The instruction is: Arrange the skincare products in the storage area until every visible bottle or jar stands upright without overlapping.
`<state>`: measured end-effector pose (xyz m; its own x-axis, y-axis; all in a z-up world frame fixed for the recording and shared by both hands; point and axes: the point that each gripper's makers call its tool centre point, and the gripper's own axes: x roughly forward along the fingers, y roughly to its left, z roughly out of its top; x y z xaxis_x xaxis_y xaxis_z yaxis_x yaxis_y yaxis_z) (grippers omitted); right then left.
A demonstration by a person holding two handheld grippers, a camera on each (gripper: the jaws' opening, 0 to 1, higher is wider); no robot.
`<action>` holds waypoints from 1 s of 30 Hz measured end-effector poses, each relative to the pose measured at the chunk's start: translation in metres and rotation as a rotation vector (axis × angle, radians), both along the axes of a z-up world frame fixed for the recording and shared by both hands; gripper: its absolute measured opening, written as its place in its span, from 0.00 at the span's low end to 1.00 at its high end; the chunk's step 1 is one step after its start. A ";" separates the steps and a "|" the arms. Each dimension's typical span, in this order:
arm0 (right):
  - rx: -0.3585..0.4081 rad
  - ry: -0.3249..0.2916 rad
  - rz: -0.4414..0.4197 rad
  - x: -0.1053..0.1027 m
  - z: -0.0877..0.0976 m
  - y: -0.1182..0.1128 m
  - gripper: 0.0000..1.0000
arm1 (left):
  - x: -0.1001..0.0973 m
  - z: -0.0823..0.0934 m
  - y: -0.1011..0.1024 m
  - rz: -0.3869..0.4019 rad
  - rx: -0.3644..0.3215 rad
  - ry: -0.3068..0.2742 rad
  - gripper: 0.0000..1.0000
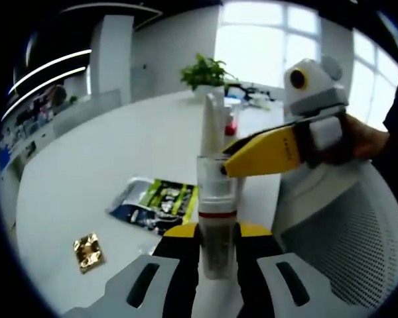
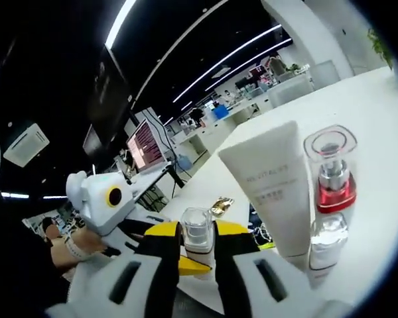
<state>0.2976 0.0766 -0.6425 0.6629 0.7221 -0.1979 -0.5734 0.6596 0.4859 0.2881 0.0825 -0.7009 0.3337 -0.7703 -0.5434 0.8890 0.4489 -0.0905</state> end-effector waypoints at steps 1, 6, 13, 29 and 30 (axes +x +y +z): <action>-0.011 -0.015 0.007 -0.001 0.001 0.001 0.20 | 0.000 0.000 0.000 0.000 -0.001 0.001 0.16; -0.076 -0.072 0.052 -0.006 0.003 0.009 0.20 | 0.000 -0.004 -0.001 -0.004 0.014 0.005 0.16; -0.140 -0.104 0.097 -0.012 0.000 0.018 0.20 | -0.001 -0.014 -0.003 -0.015 0.058 0.015 0.16; -0.191 -0.094 0.101 -0.011 0.004 0.020 0.04 | -0.010 -0.037 -0.002 -0.073 0.168 0.030 0.17; -0.196 -0.092 0.103 -0.011 0.002 0.020 0.04 | -0.010 -0.038 -0.001 -0.074 0.176 0.027 0.17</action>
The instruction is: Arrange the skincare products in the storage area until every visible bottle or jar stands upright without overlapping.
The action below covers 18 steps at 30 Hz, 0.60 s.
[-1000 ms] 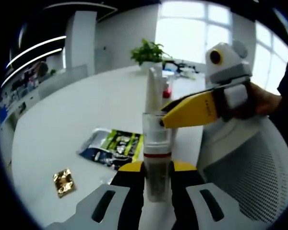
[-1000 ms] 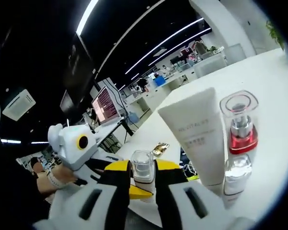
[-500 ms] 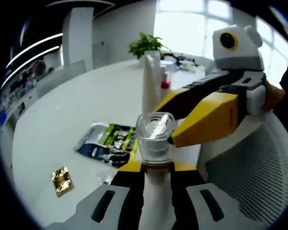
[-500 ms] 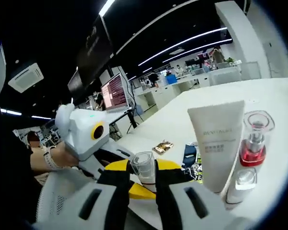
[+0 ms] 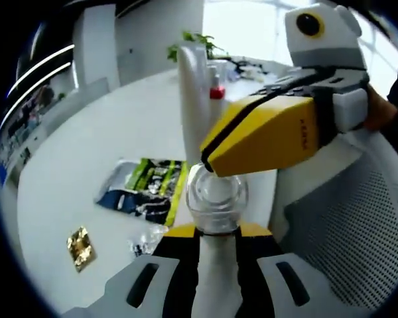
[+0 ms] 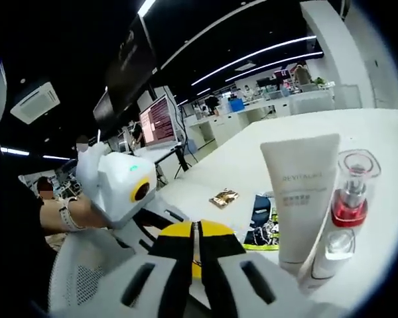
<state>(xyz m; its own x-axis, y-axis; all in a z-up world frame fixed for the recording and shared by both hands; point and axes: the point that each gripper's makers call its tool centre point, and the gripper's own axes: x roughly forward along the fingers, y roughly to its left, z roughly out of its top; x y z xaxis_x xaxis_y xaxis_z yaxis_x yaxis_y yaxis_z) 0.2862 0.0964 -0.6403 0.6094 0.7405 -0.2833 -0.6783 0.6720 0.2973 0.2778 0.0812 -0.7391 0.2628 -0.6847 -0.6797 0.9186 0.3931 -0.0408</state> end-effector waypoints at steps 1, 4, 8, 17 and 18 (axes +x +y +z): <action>-0.009 0.004 0.001 0.000 -0.003 0.000 0.03 | 0.000 -0.001 0.000 -0.001 0.004 -0.001 0.17; -0.021 0.002 0.004 -0.001 -0.007 0.000 0.03 | 0.001 -0.001 0.000 -0.002 0.003 -0.006 0.17; -0.030 -0.003 0.008 -0.003 -0.009 0.001 0.02 | 0.001 -0.001 -0.001 -0.016 -0.004 -0.022 0.17; -0.052 -0.016 0.013 -0.006 -0.015 -0.001 0.03 | 0.004 -0.010 0.006 -0.035 0.079 -0.059 0.26; -0.053 -0.017 0.013 -0.005 -0.015 -0.002 0.03 | 0.005 -0.009 0.007 -0.025 0.075 -0.056 0.29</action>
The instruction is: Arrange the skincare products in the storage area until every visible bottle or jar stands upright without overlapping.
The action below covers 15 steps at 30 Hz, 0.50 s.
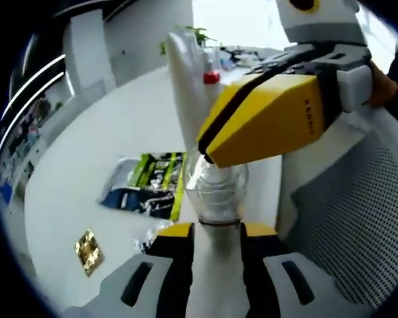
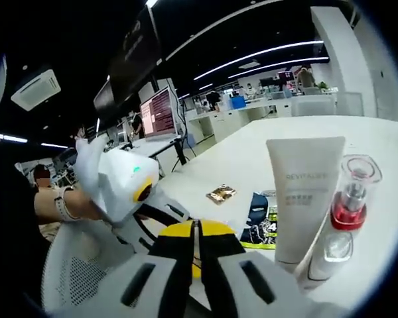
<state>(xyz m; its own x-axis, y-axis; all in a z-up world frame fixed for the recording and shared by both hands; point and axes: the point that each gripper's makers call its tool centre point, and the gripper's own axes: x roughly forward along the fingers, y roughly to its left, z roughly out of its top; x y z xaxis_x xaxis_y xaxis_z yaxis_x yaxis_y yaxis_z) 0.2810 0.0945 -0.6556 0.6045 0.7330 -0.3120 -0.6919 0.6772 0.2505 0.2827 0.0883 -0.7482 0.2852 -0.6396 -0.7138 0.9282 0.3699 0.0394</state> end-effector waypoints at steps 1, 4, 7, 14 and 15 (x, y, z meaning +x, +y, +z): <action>0.000 0.000 0.001 0.000 0.000 0.000 0.03 | 0.002 0.002 0.001 0.013 -0.012 0.007 0.29; -0.006 -0.006 -0.009 0.001 0.001 -0.003 0.07 | 0.005 0.005 0.003 0.032 -0.024 0.004 0.28; -0.014 -0.007 -0.014 -0.001 0.001 -0.007 0.08 | 0.006 0.004 0.006 0.049 -0.021 0.009 0.26; -0.071 -0.007 -0.002 -0.004 -0.004 -0.020 0.11 | 0.004 0.001 0.010 0.055 0.001 0.020 0.20; -0.075 -0.006 -0.001 -0.005 -0.005 -0.021 0.12 | 0.004 0.000 0.011 0.058 0.003 0.022 0.19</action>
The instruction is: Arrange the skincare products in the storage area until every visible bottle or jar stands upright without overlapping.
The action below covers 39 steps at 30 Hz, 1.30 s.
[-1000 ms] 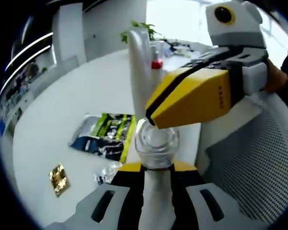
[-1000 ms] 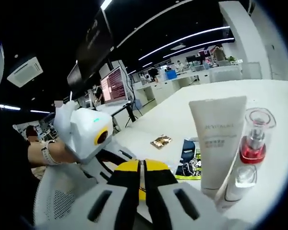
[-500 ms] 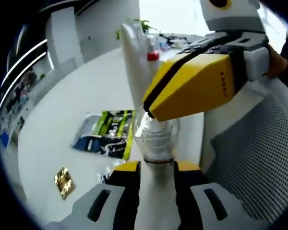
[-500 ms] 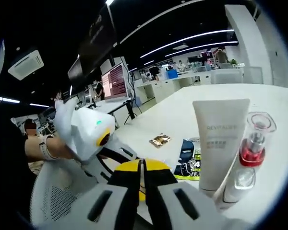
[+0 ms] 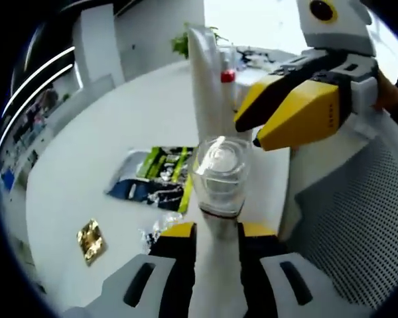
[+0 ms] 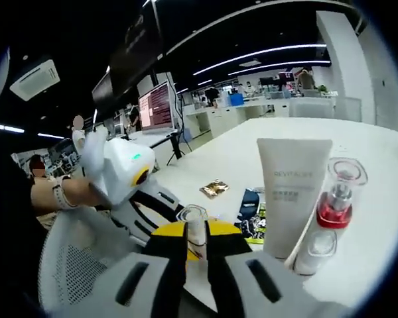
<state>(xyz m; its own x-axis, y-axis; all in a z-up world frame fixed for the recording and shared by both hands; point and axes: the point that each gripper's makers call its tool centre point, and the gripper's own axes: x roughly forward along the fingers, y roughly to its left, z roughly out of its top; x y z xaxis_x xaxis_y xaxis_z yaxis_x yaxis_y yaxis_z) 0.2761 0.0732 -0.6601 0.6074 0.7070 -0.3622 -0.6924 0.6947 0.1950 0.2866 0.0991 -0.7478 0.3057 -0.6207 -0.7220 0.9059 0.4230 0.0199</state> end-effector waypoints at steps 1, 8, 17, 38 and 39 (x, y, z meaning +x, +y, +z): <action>-0.006 0.001 0.006 -0.001 0.001 -0.002 0.12 | 0.000 0.000 0.001 0.005 0.001 0.004 0.19; -0.082 0.018 0.046 -0.012 -0.002 -0.018 0.15 | 0.000 -0.002 0.004 0.015 0.008 0.011 0.15; -0.164 0.047 0.054 -0.016 -0.009 -0.044 0.18 | -0.003 -0.006 0.003 0.006 0.014 0.036 0.12; -0.339 0.094 -0.078 -0.001 -0.029 -0.112 0.24 | -0.002 -0.009 -0.011 -0.034 0.040 0.049 0.12; -0.341 0.095 -0.079 -0.001 -0.031 -0.112 0.24 | -0.002 -0.009 -0.013 -0.040 0.041 0.050 0.11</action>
